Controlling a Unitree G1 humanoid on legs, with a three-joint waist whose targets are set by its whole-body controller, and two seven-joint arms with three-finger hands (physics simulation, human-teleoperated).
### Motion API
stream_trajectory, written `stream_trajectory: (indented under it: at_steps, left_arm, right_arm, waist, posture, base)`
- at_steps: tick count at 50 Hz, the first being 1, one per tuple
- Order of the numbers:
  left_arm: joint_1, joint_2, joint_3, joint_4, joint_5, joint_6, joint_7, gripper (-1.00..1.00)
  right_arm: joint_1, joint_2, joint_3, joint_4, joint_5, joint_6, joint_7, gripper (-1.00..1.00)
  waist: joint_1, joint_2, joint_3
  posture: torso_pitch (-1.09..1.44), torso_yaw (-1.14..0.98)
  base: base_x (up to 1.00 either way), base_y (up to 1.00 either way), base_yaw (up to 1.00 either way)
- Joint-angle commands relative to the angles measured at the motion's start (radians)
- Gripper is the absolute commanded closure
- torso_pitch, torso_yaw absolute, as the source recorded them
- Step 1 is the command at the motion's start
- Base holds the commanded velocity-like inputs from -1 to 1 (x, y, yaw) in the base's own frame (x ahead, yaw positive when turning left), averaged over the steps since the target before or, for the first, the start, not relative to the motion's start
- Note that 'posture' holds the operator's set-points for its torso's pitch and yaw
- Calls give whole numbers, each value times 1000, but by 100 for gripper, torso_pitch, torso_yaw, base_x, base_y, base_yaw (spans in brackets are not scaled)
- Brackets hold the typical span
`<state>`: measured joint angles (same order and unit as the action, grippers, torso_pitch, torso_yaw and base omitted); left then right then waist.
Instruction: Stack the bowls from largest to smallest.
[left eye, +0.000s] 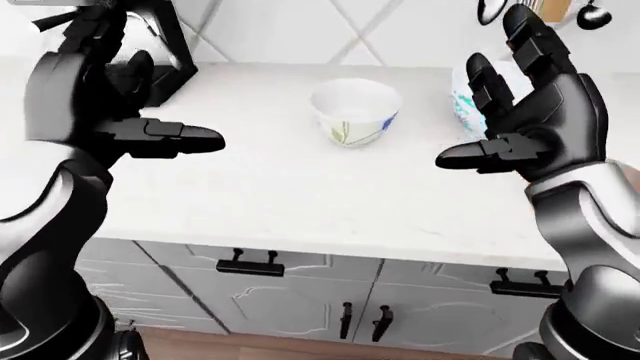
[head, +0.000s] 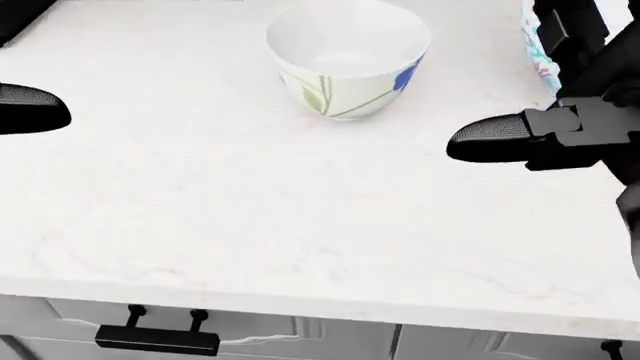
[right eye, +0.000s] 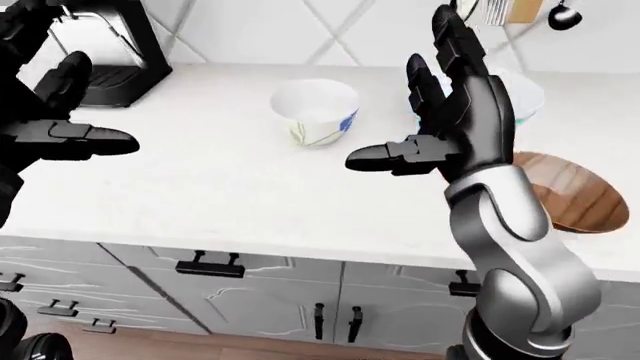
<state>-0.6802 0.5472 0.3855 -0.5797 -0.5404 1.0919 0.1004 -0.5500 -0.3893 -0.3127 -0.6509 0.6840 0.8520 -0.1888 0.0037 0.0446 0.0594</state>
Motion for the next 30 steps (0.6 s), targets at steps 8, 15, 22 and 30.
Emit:
stream_trajectory:
  at_steps: [8,15,22,30]
  left_arm:
    - [-44,0,-21,-25,2,-10,1,-100]
    - [-73,8,-18,-25,-13,9,11,-100]
    - [-87,14,-19,-23,-24,17,23,-100]
    - [-94,28,-13,-18,-41,17,28,-100]
  right_arm:
    - [-8,-44,-38,5,39,-55,-10,-100]
    - [-9,-65,-53,-3,58,-40,-21,-100]
    - [-8,-74,-30,-13,34,-51,-4,-100]
    - [-21,-62,-33,-12,22,-46,10,-100]
  waist:
    - [1,-23,-43]
    - [-6,-93,-51]
    - [-20,-53,-10]
    - [-13,21,14]
  posture:
    - [0,0]
    - [0,0]
    - [0,0]
    - [0,0]
  base:
    - [0,0,-68]
    - [0,0,-70]
    - [0,0,-48]
    - [29,0,0]
